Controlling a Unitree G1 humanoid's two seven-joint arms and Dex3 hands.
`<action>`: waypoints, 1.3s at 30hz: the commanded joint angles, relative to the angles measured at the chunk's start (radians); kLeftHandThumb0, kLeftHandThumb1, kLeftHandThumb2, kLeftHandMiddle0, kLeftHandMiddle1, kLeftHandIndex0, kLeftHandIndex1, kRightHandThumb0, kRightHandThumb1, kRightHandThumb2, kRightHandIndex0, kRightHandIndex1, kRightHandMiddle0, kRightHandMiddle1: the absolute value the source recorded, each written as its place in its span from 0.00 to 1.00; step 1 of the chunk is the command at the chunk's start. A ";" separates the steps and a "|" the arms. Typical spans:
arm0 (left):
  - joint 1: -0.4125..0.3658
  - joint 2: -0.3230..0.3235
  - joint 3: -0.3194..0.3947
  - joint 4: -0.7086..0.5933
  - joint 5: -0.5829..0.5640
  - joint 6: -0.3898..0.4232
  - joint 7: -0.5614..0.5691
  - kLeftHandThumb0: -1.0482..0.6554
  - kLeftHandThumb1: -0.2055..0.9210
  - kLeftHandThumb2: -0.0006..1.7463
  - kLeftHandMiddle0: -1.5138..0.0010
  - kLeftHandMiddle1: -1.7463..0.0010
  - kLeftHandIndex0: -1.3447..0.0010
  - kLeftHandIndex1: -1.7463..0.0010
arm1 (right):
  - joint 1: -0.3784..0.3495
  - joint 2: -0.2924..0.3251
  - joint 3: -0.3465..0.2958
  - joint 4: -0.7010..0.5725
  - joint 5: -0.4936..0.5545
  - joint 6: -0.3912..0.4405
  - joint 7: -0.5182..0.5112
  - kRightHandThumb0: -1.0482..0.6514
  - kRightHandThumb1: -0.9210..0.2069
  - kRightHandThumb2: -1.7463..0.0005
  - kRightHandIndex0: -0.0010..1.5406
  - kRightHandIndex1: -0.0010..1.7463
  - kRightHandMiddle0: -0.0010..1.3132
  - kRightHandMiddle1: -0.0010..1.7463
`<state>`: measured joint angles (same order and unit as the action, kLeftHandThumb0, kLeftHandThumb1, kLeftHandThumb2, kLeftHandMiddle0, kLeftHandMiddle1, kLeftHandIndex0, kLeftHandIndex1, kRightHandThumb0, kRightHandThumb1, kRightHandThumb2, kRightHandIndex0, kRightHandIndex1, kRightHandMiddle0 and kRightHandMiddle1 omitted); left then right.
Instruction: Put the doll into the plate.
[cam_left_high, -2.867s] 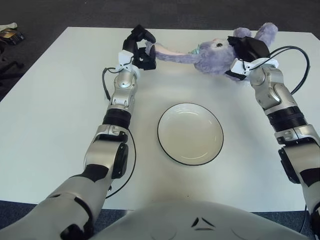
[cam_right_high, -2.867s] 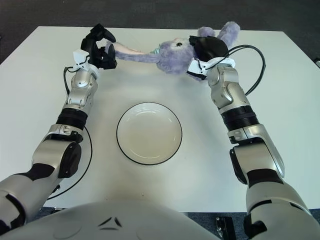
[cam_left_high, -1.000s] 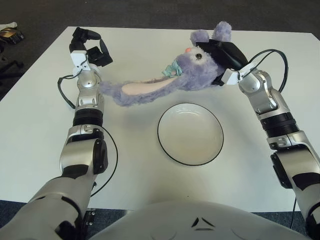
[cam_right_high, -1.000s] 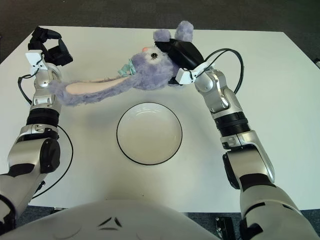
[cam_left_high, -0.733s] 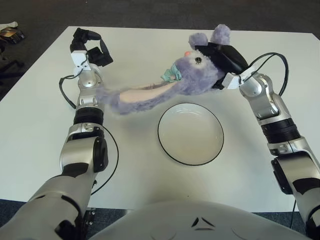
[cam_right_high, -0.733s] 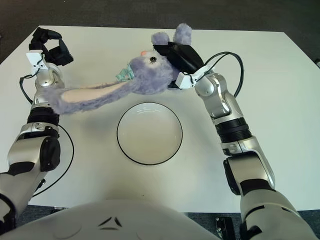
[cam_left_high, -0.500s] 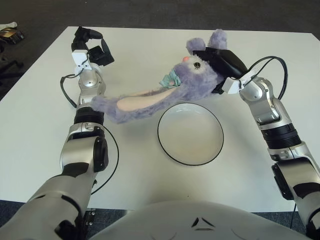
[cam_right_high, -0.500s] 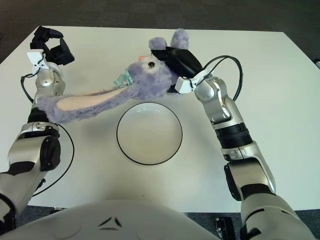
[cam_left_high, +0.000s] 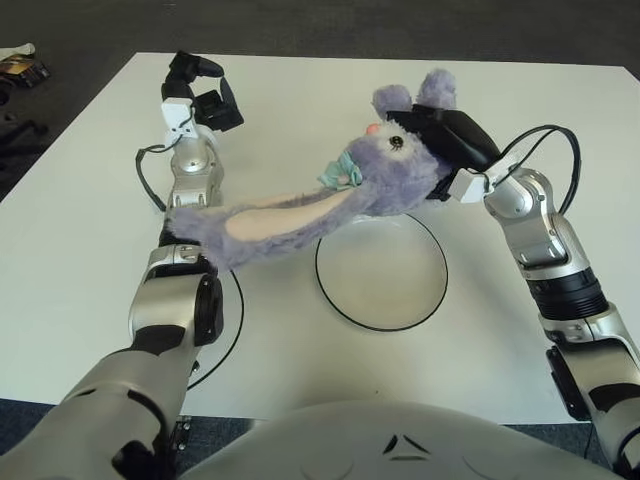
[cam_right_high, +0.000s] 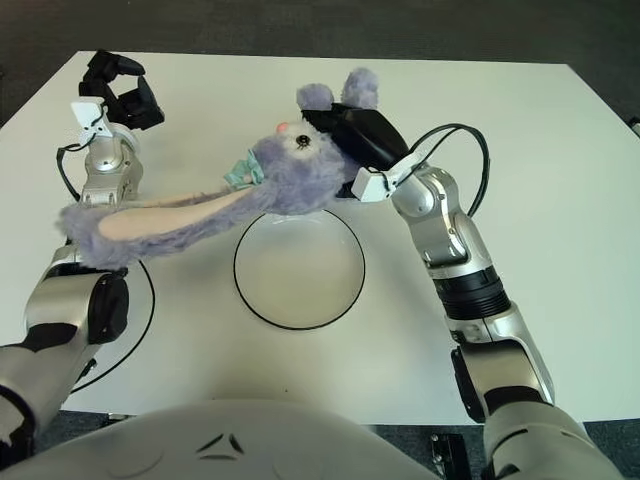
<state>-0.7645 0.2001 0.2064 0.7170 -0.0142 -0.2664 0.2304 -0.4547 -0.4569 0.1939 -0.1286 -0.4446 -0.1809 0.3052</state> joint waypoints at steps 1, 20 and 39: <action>0.007 -0.002 -0.022 -0.016 0.015 0.027 -0.018 0.32 0.43 0.78 0.13 0.00 0.52 0.00 | 0.014 0.003 -0.017 -0.052 0.025 0.036 0.025 0.97 0.77 0.06 0.54 1.00 0.85 1.00; 0.011 -0.006 -0.073 -0.002 0.027 -0.013 -0.112 0.33 0.47 0.75 0.15 0.00 0.55 0.00 | 0.070 0.031 -0.020 -0.143 -0.001 0.067 0.001 0.96 0.77 0.06 0.54 1.00 0.86 1.00; -0.002 -0.020 -0.085 0.010 0.042 -0.015 -0.109 0.33 0.44 0.77 0.13 0.00 0.53 0.00 | 0.169 0.031 -0.027 -0.250 -0.029 0.047 -0.006 0.96 0.75 0.08 0.53 1.00 0.83 1.00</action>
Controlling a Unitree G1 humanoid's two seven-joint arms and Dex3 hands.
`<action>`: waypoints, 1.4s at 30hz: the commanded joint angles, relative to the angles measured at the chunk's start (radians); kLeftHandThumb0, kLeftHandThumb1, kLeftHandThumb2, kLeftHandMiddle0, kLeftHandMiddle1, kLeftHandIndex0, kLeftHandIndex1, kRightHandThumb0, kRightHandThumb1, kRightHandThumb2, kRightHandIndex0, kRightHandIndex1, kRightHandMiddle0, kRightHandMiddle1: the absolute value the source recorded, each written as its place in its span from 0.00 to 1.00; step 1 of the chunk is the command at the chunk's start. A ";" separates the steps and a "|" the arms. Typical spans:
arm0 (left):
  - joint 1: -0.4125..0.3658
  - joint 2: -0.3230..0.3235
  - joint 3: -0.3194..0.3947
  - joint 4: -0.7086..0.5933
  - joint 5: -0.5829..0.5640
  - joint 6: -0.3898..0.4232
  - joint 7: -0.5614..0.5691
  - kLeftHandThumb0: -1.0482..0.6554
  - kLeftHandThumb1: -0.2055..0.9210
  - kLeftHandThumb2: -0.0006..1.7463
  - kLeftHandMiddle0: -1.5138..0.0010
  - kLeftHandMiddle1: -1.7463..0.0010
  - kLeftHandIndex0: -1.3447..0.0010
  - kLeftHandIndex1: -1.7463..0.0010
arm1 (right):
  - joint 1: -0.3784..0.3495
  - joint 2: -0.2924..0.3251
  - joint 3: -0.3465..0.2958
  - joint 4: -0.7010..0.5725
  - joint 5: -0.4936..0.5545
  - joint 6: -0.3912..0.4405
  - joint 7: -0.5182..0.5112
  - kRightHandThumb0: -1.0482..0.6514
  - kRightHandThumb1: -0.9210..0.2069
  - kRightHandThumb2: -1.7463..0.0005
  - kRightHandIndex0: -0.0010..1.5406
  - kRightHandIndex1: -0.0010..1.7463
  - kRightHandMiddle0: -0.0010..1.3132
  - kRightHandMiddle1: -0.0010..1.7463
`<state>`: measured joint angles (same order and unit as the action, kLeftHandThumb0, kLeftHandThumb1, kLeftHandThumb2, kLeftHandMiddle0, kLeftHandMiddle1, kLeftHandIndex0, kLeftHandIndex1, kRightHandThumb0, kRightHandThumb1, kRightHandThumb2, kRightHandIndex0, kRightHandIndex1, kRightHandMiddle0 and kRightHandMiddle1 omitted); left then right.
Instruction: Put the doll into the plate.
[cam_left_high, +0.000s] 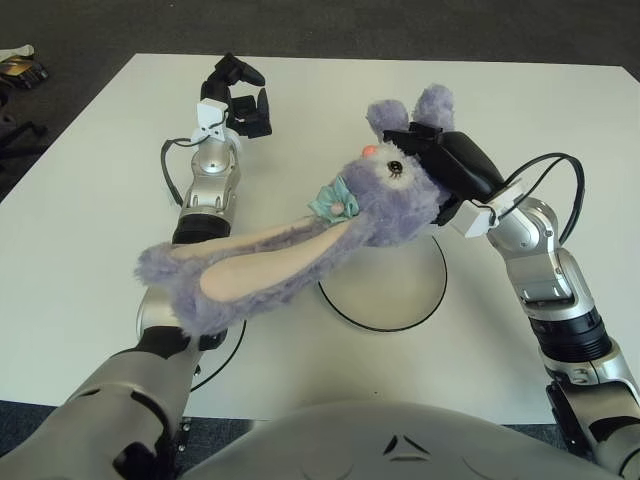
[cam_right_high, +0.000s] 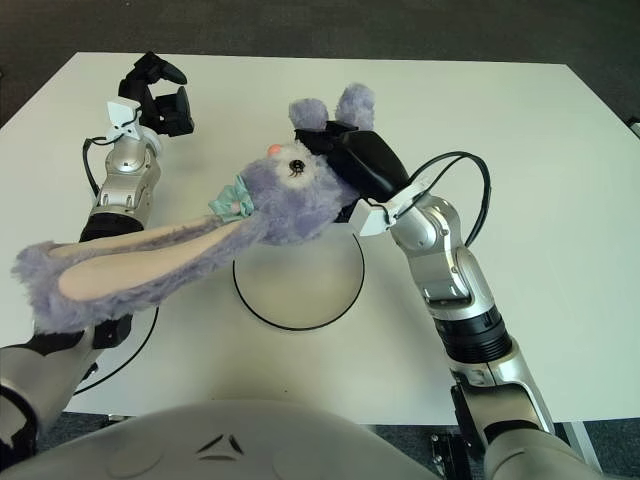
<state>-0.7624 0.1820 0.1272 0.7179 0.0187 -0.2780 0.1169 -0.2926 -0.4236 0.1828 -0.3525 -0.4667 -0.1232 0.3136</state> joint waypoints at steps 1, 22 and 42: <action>-0.005 -0.003 -0.007 0.011 0.008 -0.007 0.001 0.33 0.44 0.77 0.13 0.00 0.53 0.00 | 0.010 0.001 -0.016 -0.031 -0.006 -0.006 -0.014 0.95 0.74 0.08 0.52 1.00 0.83 1.00; -0.060 -0.009 -0.005 0.111 -0.006 -0.052 -0.032 0.33 0.44 0.77 0.11 0.00 0.53 0.00 | -0.023 0.019 -0.021 0.049 -0.036 -0.045 -0.095 0.95 0.73 0.09 0.51 1.00 0.78 1.00; -0.126 -0.017 0.007 0.222 -0.014 -0.087 -0.023 0.32 0.43 0.79 0.12 0.00 0.52 0.00 | -0.084 -0.015 -0.023 0.136 -0.008 -0.153 -0.083 0.95 0.73 0.09 0.51 1.00 0.79 1.00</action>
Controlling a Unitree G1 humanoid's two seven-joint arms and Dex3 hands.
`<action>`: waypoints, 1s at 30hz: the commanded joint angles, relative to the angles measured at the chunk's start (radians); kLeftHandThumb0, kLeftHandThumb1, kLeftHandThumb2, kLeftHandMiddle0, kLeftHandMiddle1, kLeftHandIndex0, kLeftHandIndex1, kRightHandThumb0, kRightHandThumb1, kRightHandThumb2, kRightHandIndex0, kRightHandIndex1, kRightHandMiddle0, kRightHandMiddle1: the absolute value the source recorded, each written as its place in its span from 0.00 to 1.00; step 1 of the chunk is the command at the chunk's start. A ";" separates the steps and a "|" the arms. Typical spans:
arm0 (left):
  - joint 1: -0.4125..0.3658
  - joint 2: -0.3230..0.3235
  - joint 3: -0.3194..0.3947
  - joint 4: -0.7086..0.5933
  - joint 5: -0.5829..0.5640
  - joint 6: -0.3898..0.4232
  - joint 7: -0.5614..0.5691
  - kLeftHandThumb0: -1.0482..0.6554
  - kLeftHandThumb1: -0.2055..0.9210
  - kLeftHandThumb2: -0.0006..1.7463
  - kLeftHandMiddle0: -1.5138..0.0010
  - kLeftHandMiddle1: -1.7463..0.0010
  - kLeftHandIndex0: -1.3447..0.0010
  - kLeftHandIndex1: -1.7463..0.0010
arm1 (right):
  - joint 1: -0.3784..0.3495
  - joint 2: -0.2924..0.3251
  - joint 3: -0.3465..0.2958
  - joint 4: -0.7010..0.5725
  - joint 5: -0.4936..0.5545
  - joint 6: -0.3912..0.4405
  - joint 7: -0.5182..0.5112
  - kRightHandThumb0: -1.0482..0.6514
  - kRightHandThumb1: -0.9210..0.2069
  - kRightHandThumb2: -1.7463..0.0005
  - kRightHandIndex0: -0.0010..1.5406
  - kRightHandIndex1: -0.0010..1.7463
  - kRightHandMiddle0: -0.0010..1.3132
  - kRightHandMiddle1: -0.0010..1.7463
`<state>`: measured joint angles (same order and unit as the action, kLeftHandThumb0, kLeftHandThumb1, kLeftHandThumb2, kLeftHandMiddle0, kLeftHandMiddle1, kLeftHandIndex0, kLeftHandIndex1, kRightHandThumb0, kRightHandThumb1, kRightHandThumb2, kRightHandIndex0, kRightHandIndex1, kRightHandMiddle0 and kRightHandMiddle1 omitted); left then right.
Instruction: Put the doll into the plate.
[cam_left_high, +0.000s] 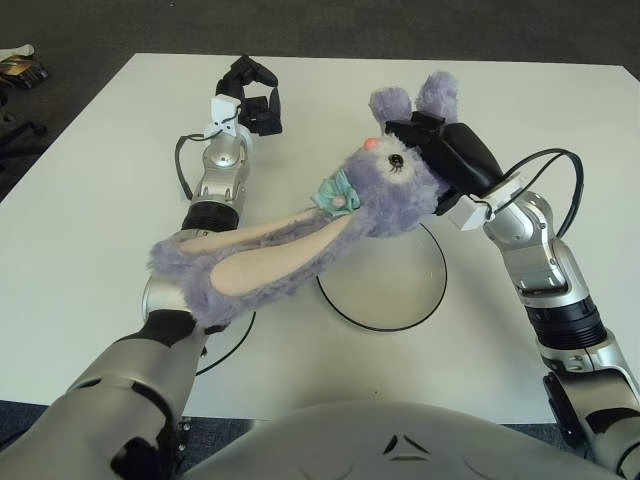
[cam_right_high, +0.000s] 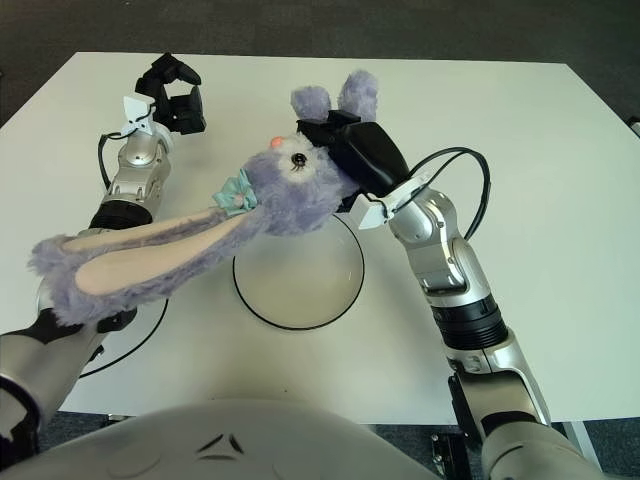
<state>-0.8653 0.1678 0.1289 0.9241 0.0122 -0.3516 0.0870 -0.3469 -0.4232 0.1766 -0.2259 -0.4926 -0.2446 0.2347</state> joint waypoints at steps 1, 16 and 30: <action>-0.024 -0.003 0.007 0.017 -0.008 -0.015 0.006 0.32 0.43 0.79 0.12 0.00 0.52 0.00 | -0.031 -0.016 -0.017 0.011 0.025 -0.037 0.001 0.95 0.73 0.09 0.51 1.00 0.79 1.00; -0.041 -0.011 0.014 0.042 -0.010 -0.023 0.013 0.32 0.42 0.79 0.12 0.00 0.52 0.00 | -0.053 -0.057 -0.020 0.009 0.060 -0.066 0.061 0.94 0.71 0.11 0.50 1.00 0.76 1.00; -0.052 -0.016 0.023 0.057 -0.012 -0.015 0.021 0.32 0.41 0.80 0.10 0.00 0.51 0.00 | -0.038 -0.069 -0.038 -0.089 -0.009 0.026 0.095 0.70 0.78 0.12 0.48 1.00 0.69 0.83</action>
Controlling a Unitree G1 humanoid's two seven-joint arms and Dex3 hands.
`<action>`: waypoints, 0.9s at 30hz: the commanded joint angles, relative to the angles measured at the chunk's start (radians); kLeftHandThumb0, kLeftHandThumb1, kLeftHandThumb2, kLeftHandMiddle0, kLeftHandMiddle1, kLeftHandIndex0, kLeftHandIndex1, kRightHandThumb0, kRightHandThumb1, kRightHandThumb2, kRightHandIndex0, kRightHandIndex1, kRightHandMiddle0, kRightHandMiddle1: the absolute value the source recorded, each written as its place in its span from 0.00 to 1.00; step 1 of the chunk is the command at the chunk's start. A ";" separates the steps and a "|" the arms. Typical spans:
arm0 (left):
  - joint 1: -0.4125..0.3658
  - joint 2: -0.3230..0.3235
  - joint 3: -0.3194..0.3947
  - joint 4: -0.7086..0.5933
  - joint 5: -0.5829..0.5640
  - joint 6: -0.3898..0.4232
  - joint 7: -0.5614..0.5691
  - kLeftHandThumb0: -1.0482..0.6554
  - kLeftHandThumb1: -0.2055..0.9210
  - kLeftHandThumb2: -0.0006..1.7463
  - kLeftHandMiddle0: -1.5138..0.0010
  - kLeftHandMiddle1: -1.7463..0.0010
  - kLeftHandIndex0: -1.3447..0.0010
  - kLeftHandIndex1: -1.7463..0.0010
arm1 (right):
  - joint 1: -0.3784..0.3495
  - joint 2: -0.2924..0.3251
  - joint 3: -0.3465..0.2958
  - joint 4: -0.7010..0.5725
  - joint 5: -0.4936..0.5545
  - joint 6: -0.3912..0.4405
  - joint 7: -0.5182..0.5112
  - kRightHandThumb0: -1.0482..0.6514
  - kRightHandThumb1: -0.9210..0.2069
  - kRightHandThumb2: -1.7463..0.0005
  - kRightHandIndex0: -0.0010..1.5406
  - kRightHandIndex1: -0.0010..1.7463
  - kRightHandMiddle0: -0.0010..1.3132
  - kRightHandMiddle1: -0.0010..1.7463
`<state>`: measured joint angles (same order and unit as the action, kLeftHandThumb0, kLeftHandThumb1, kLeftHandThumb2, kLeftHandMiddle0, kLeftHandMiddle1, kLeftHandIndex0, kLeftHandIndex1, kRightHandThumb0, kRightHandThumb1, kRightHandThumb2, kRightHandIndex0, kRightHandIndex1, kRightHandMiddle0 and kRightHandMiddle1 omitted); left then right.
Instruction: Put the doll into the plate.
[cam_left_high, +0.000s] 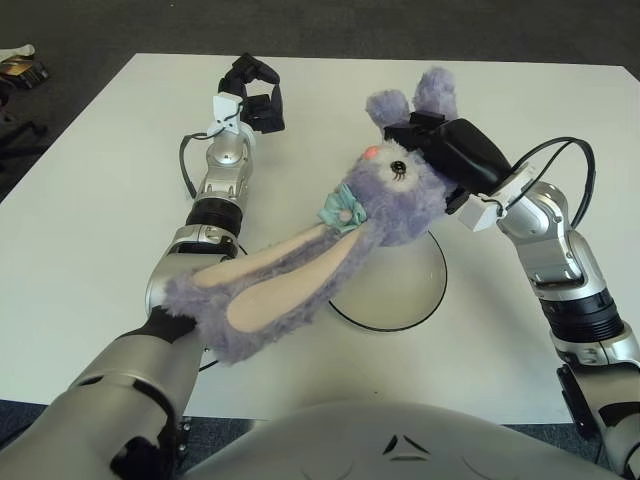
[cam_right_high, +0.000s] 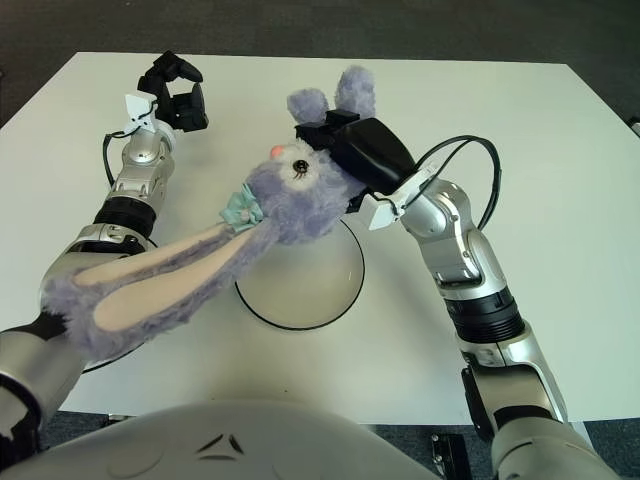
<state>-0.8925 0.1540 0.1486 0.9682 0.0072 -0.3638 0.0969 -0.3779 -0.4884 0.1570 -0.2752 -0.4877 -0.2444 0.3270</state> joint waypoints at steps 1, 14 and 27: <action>-0.025 -0.003 0.004 0.013 -0.006 -0.001 0.012 0.32 0.41 0.80 0.10 0.00 0.50 0.00 | -0.005 -0.003 -0.020 -0.046 -0.016 0.030 0.002 0.67 0.79 0.13 0.48 1.00 0.70 0.79; -0.033 -0.003 0.011 0.018 -0.013 0.017 0.008 0.32 0.41 0.80 0.11 0.00 0.51 0.00 | 0.023 -0.024 -0.025 -0.112 0.007 0.062 0.048 0.62 0.61 0.26 0.35 1.00 0.60 0.77; -0.034 -0.001 0.011 0.022 -0.025 0.014 -0.007 0.32 0.41 0.80 0.11 0.00 0.50 0.00 | 0.016 -0.055 -0.035 -0.126 0.096 0.053 0.131 0.62 0.30 0.47 0.18 1.00 0.37 0.87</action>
<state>-0.8989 0.1517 0.1551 0.9835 -0.0088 -0.3517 0.0987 -0.3601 -0.5249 0.1403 -0.3796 -0.4239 -0.1845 0.4389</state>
